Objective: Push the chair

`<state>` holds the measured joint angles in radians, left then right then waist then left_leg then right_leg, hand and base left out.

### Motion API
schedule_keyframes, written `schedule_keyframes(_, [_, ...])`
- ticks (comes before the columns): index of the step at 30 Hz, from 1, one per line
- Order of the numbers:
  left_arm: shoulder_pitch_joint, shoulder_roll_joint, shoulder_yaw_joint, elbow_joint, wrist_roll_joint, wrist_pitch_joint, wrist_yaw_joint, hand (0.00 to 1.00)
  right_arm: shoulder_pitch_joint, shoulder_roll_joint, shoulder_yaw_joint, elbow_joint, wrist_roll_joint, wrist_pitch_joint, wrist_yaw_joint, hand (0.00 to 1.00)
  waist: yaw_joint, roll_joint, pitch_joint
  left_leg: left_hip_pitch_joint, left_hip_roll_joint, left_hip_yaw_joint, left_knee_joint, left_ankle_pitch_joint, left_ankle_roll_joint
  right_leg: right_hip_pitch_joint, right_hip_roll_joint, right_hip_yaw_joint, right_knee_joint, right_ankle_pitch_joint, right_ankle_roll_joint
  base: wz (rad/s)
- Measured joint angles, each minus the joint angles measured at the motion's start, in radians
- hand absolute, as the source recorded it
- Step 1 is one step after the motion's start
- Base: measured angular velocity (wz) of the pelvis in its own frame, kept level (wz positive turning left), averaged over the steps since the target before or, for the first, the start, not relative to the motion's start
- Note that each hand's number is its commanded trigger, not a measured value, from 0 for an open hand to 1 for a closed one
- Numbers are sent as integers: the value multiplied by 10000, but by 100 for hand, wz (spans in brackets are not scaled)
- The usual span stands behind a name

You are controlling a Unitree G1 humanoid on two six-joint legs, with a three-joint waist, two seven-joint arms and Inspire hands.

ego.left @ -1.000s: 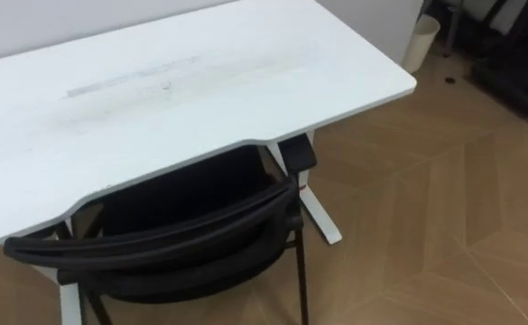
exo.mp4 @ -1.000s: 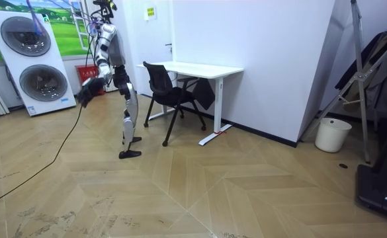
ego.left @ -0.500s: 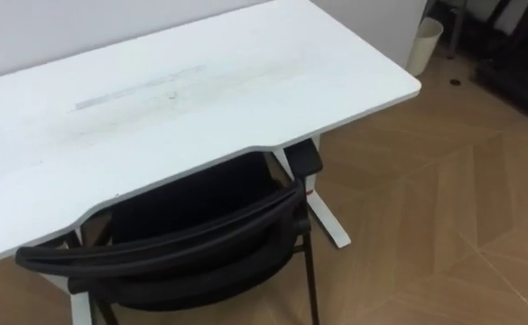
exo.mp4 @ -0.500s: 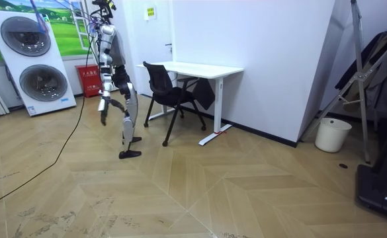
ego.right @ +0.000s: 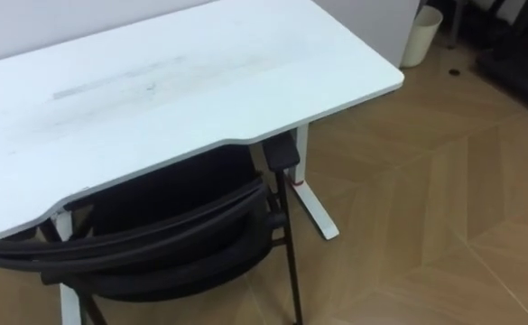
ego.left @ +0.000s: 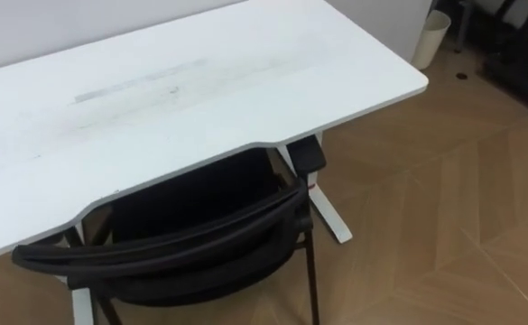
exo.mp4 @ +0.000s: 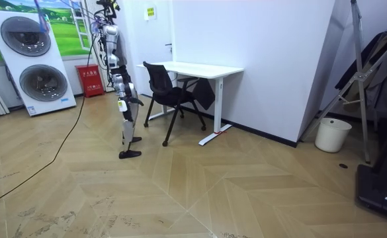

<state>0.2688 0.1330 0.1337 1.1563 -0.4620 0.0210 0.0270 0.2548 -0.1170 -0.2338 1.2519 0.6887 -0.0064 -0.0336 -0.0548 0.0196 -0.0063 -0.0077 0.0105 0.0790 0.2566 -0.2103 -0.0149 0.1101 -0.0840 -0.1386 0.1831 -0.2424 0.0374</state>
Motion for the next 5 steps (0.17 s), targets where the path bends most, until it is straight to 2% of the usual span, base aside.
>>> schedule_keyframes(2, [-213,-21,-200,-131,312,-69,-36,0,-59,108,73,23,-38,4,145,0,5,-3,4,13,-8,19,-38,2,2,-7,-6,22,-25,0,1,-5])
schedule_keyframes(5, [-278,-57,-406,-325,742,-218,-207,0,-185,183,162,21,-468,38,497,0,-177,-18,12,25,-26,41,-123,3,1,-5,-8,54,-110,3,2,-3])
